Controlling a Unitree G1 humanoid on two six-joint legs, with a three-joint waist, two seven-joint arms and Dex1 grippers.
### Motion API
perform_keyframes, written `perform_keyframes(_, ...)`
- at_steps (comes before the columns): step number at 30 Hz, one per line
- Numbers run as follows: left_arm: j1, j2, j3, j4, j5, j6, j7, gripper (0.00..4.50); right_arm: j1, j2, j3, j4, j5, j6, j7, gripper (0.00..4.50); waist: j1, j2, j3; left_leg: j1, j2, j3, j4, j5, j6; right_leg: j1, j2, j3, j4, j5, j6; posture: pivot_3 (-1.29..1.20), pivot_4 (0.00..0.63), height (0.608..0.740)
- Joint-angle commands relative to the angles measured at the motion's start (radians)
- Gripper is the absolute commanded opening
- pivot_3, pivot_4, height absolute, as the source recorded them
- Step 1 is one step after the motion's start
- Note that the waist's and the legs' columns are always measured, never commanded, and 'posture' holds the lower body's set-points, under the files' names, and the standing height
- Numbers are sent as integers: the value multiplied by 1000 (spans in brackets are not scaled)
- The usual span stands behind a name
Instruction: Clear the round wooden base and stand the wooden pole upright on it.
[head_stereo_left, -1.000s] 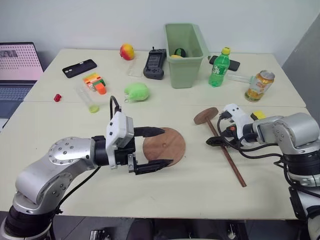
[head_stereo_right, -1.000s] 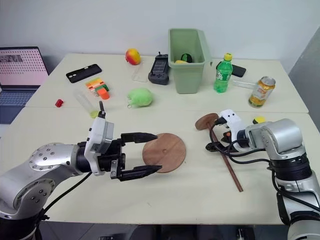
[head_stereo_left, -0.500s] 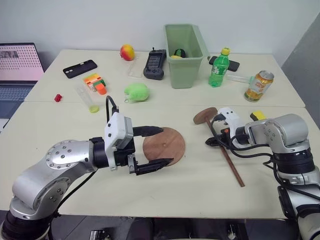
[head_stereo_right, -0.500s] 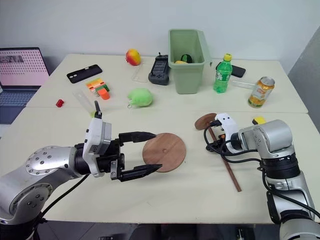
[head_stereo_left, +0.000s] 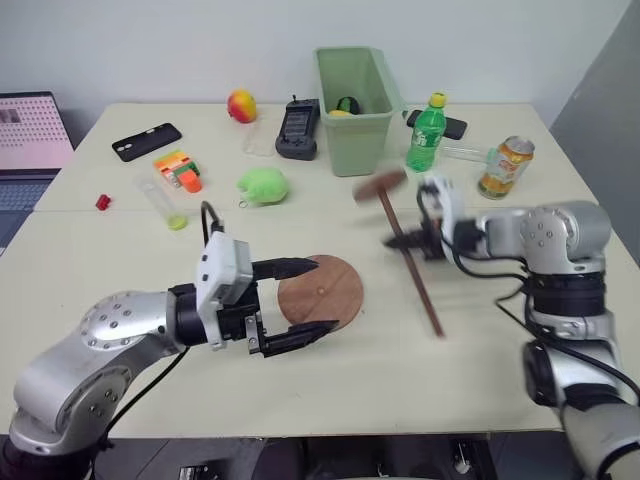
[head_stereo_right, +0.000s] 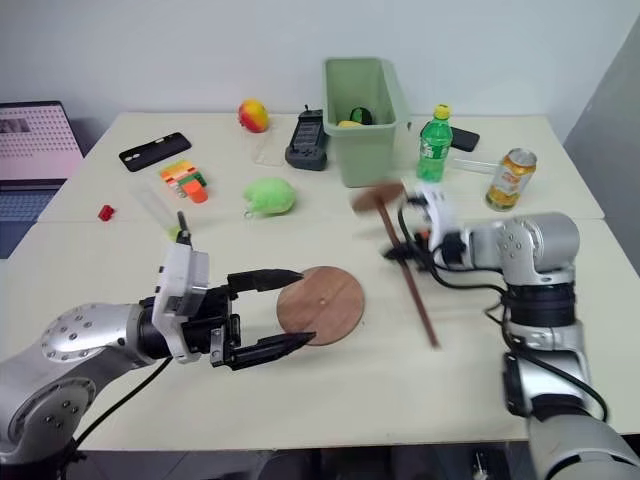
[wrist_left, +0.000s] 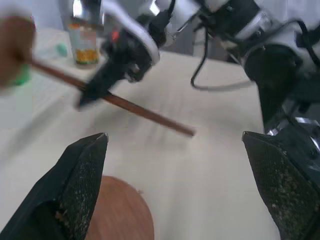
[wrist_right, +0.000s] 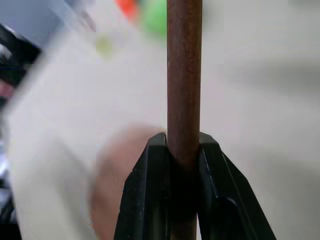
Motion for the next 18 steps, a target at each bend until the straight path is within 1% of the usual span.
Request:
perform_keyframes(1, 214, -71, 114, -88, 73, -135, -11, 4500, 128, 38, 120, -191, -72, -408, 99, 267, 6, 0, 0, 0, 1, -1, -1, 0, 0, 0, 0, 0, -1, 0, 0, 0, 150, 740)
perform_keyframes(2, 262, -103, 131, -104, 87, -164, 9, 4500, 174, 51, 175, -206, -116, -525, 122, 267, 15, -1, -1, -1, 1, -1, -1, 0, 0, 0, -1, -1, -2, 0, 0, 0, 150, 740)
perform_keyframes(5, 420, -198, 135, -192, 138, -233, 60, 4500, 309, 138, 276, -183, -194, -742, 101, 267, 21, -1, -1, -1, -1, 0, 1, -1, 1, 2, -3, 1, -3, 0, 0, 0, 150, 740)
perform_keyframes(9, 550, -273, 97, -239, 221, -307, 85, 4500, 411, 198, 339, -93, -287, -974, 84, 267, 26, -1, -1, 3, -5, 1, 3, -1, 2, 6, -7, 3, 0, 1, 2, 0, 150, 740)
perform_keyframes(14, 599, -311, 48, -216, 321, -390, 100, 4500, 451, 232, 363, -27, -337, -1130, 72, 267, 30, -1, -1, 11, -4, 1, 3, -1, 2, 12, -3, 3, 1, 1, 1, 0, 150, 740)
perform_keyframes(18, 597, -316, 27, -209, 334, -404, 117, 4500, 457, 248, 380, -4, -350, -1170, 57, 267, 22, -1, -1, 12, -3, 1, 1, -1, 2, 12, -1, 4, 1, 1, 1, 0, 150, 740)
